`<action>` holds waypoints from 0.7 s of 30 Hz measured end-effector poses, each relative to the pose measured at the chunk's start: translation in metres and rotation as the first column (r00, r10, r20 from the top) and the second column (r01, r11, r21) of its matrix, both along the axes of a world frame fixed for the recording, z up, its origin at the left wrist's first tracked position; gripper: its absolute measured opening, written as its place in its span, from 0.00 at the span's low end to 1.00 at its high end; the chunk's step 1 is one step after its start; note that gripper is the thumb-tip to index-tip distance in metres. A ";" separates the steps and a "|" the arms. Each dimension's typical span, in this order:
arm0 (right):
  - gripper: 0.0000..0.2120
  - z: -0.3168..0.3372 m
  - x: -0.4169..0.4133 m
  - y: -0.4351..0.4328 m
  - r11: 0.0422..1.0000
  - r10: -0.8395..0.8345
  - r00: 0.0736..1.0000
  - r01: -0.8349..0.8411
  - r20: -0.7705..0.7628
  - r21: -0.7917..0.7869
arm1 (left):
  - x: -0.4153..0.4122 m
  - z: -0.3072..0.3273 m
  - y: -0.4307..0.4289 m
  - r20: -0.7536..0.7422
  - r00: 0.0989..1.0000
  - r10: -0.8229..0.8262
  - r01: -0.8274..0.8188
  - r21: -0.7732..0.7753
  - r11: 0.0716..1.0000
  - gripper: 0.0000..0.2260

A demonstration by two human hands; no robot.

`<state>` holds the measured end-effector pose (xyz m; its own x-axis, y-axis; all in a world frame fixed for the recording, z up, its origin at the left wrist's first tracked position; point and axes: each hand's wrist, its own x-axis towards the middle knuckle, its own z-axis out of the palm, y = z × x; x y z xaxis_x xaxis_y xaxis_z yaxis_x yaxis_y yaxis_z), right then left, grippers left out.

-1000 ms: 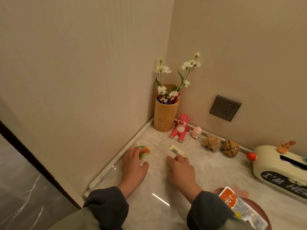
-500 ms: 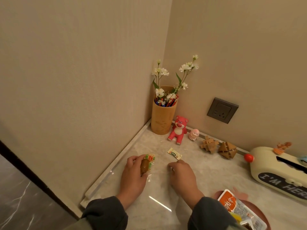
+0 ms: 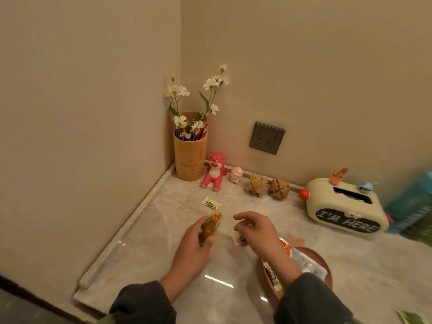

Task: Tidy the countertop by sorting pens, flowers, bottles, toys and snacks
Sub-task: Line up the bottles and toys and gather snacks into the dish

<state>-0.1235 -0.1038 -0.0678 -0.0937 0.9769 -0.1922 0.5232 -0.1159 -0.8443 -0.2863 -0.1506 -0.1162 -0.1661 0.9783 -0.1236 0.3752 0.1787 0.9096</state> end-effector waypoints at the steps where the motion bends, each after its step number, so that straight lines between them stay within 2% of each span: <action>1: 0.14 0.004 0.009 -0.007 0.998 -0.057 0.996 0.058 -0.063 0.015 | 0.008 0.002 -0.001 0.025 1.000 -0.011 0.010 0.018 1.000 0.24; 3: 0.17 0.009 0.030 -0.021 0.988 -0.143 0.982 0.149 -0.121 0.043 | 0.026 0.006 -0.005 0.063 0.997 -0.038 0.035 0.043 0.998 0.23; 7: 0.19 0.011 0.072 -0.048 0.956 -0.279 0.956 0.285 -0.089 0.063 | 0.063 0.013 -0.016 0.137 0.986 -0.097 0.087 0.077 0.993 0.22; 11: 0.17 0.004 0.105 -0.067 0.912 -0.395 0.907 0.407 -0.148 0.058 | 0.100 0.015 -0.032 0.137 0.978 -0.159 0.152 0.063 0.986 0.22; 16: 0.15 -0.003 0.123 -0.087 0.845 -0.498 0.835 0.528 -0.235 0.086 | 0.133 0.007 -0.044 0.012 0.988 -0.152 0.151 0.047 0.987 0.24; 21: 0.13 -0.013 0.133 -0.089 0.821 -0.519 0.805 0.563 -0.287 0.093 | 0.156 0.003 -0.045 -0.211 0.972 -0.108 0.125 0.068 0.990 0.23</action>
